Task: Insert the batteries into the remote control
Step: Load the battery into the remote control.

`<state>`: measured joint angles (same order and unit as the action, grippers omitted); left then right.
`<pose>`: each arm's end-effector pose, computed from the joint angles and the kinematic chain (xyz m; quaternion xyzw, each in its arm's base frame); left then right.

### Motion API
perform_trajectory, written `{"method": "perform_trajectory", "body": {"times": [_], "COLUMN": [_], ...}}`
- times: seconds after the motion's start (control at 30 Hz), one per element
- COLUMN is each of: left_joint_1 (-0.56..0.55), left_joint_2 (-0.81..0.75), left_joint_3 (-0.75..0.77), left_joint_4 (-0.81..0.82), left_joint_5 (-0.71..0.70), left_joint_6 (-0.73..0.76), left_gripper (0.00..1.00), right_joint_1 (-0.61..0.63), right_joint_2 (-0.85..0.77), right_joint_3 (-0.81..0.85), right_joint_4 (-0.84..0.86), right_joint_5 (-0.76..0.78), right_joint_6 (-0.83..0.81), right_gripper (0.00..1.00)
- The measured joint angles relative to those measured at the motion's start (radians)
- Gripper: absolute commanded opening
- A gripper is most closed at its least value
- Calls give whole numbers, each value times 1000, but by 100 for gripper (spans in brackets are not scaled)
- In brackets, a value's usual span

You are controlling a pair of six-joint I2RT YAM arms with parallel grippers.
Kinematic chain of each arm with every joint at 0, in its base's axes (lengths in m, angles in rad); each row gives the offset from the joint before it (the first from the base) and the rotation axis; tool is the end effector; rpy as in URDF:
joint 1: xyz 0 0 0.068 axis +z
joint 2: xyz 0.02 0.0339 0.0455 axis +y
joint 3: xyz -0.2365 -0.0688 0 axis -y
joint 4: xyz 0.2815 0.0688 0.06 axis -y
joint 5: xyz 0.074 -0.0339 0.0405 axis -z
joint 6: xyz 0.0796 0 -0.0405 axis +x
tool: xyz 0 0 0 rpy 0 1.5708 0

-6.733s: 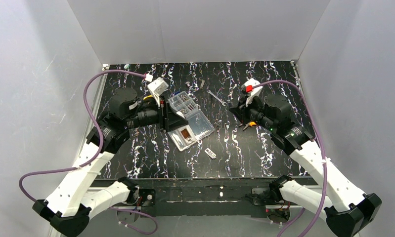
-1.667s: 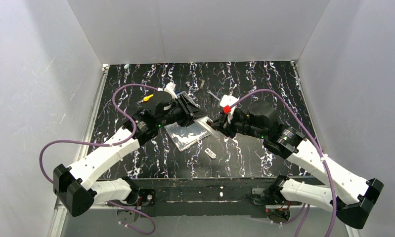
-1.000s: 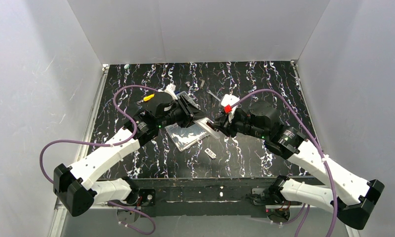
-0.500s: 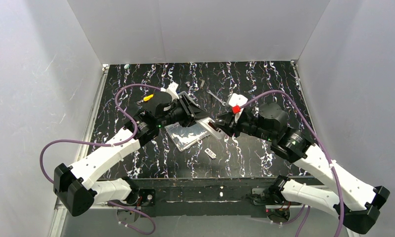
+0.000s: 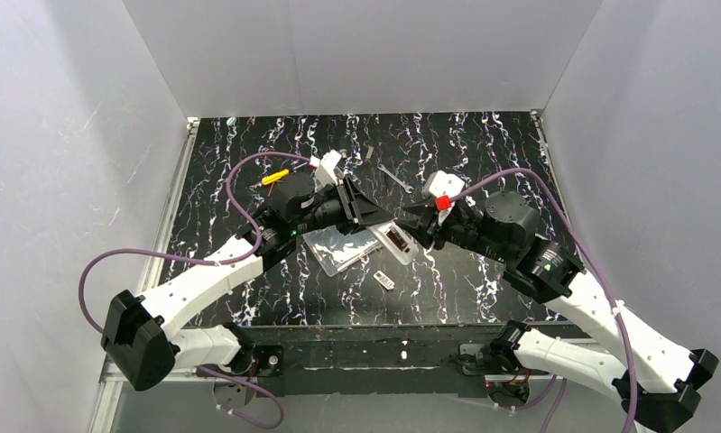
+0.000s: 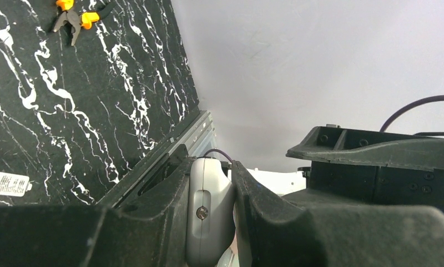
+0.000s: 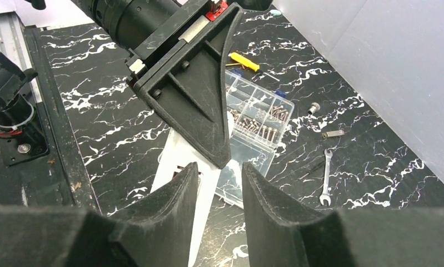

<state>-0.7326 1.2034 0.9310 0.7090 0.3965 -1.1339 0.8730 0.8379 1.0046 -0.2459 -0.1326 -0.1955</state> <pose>0.2440 -0.2609 0.3786 0.0578 0.5492 -0.7275 0.4072 0.1730 0.2227 0.3831 -0.4119 0.6079 0.2709 0.6224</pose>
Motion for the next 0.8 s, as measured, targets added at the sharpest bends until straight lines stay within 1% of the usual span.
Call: {"method": "perform_trajectory", "body": {"times": [0.17,0.37,0.53,0.7,0.8], "left_joint_1": [0,0,0,0,0], "left_joint_2": [0,5,8,30,55], "left_joint_3": [-2,-2,14,76,125], "left_joint_4": [27,0,-100,-221,-290], "left_joint_5": [37,51,49,56,94], "left_joint_6": [27,42,53,59,74], "left_gripper": [0,0,0,0,0], "right_joint_1": [0,0,0,0,0], "right_joint_2": [-15,-13,-11,-11,-11], "right_joint_3": [0,0,0,-10,-21], "right_joint_4": [-29,-69,-75,-69,-68], "right_joint_5": [-1,-8,-18,-24,-34], "right_joint_6": [-18,-19,-18,-17,-21], "right_gripper": [43,43,43,43,45]}}
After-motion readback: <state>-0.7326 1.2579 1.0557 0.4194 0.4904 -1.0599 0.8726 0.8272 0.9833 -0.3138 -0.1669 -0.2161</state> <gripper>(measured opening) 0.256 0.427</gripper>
